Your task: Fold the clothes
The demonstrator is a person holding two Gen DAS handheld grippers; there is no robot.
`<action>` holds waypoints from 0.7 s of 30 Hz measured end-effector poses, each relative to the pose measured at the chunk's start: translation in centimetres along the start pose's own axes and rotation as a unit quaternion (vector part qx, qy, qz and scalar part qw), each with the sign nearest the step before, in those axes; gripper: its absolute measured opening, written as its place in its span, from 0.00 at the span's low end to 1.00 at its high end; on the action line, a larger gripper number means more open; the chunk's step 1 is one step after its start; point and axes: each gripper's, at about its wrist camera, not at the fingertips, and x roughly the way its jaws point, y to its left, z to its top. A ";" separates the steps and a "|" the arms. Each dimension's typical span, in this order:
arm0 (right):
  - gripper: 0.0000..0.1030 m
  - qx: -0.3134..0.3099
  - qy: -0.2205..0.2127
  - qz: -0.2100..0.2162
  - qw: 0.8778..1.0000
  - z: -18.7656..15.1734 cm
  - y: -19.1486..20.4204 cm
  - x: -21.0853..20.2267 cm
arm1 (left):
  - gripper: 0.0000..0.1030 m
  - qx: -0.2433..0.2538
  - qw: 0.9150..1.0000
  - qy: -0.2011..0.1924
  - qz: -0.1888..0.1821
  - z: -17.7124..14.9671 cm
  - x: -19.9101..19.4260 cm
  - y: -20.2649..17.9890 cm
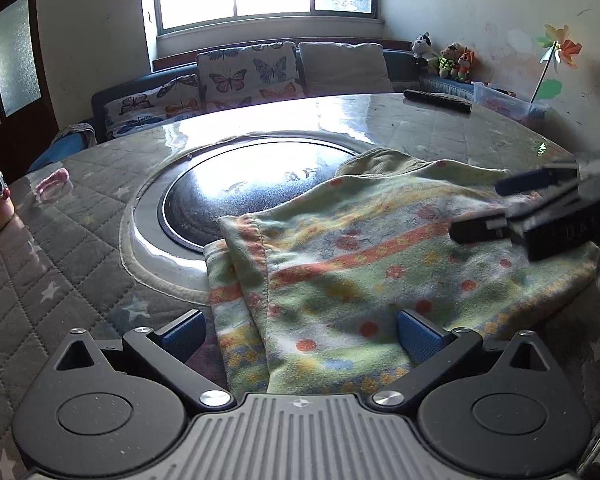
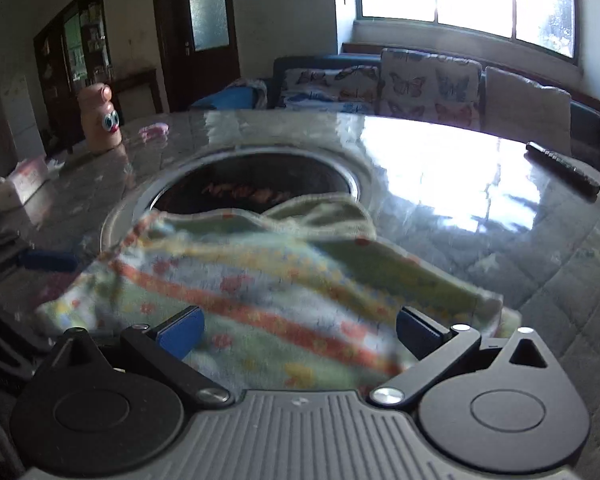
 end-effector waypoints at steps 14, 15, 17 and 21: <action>1.00 -0.004 0.029 0.020 0.999 2.7 1.3 4.4 | 1.00 -0.018 1.000 0.004 -0.010 -0.2 -0.1 0.4; 1.00 -0.001 0.020 0.030 0.999 2.8 1.4 3.8 | 1.00 -0.018 1.000 0.004 -0.010 -0.1 -0.1 0.4; 1.00 -0.001 0.008 0.039 0.999 3.0 1.7 3.0 | 1.00 -0.017 1.000 0.004 -0.009 -0.1 -0.2 0.3; 1.00 -0.035 0.041 0.020 0.998 2.0 2.9 4.3 | 1.00 -0.023 1.000 0.006 -0.011 -0.1 -0.1 0.4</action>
